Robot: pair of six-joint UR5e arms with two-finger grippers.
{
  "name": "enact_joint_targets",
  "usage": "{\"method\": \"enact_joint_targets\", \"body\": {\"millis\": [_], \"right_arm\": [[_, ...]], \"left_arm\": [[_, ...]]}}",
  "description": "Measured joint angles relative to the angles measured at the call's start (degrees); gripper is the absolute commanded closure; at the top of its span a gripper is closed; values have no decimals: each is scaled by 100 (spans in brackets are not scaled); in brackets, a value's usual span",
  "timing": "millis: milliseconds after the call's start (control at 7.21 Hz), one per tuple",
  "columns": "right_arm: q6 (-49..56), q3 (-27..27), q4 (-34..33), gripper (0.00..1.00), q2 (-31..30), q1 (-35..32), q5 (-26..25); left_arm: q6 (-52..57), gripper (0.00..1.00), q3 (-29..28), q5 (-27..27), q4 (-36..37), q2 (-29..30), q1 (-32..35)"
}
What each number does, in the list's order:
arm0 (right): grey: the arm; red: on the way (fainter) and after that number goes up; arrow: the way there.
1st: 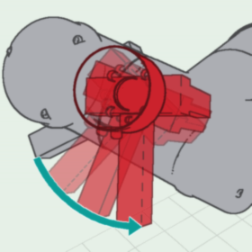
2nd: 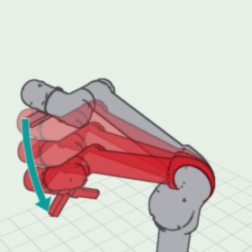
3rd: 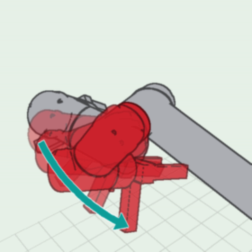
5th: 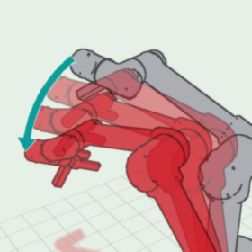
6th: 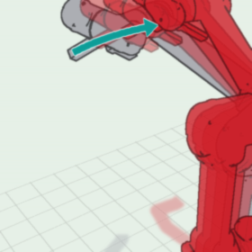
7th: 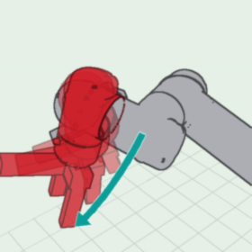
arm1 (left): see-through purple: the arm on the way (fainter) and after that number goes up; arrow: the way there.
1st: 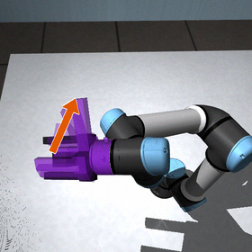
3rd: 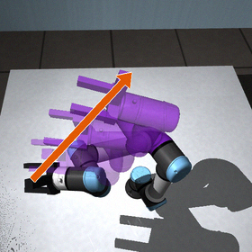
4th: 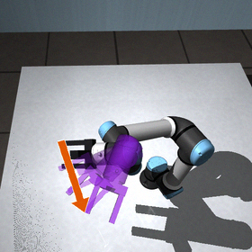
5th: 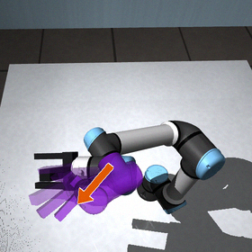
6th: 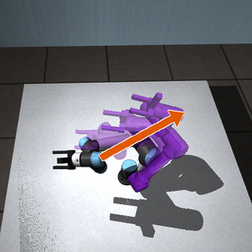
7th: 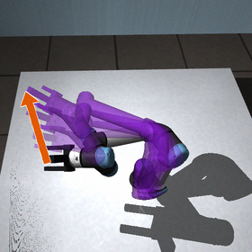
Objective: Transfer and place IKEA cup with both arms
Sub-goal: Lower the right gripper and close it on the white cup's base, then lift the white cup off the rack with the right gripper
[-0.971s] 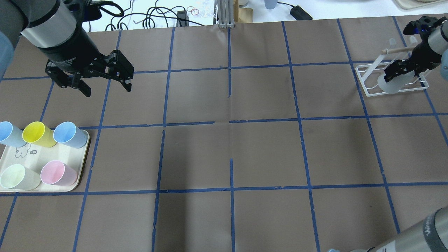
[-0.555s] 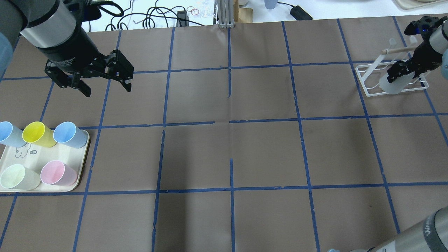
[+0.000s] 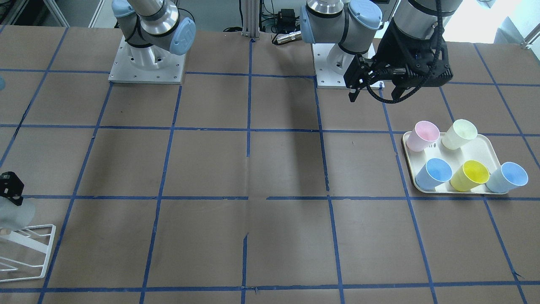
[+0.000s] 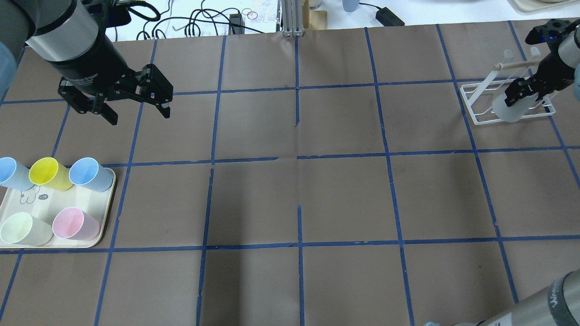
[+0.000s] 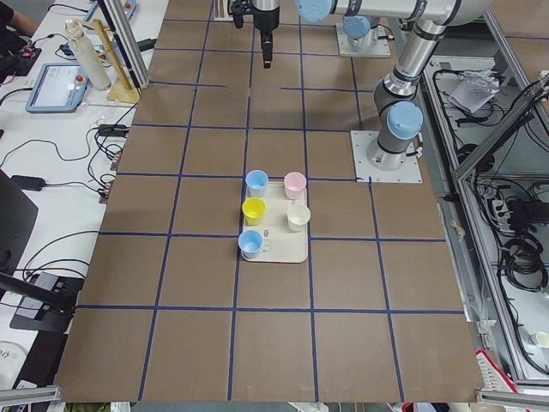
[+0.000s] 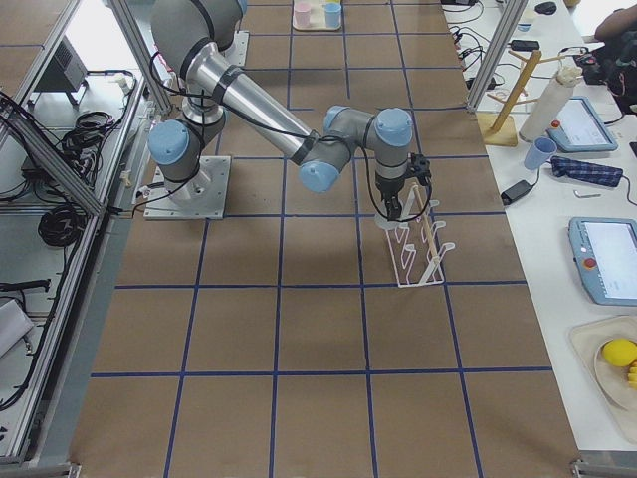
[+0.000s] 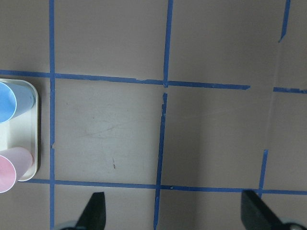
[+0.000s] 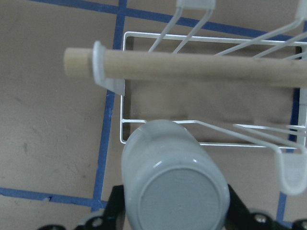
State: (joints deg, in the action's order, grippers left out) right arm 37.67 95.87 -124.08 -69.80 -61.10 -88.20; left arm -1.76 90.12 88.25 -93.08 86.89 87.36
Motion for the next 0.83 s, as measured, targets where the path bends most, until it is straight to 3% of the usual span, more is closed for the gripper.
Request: {"method": "enact_joint_targets", "body": {"millis": [832], "right_arm": [[3, -28, 298, 89, -744, -7, -297]], "left_arm": [[-6, 0, -3, -16, 0, -6, 0]]}}
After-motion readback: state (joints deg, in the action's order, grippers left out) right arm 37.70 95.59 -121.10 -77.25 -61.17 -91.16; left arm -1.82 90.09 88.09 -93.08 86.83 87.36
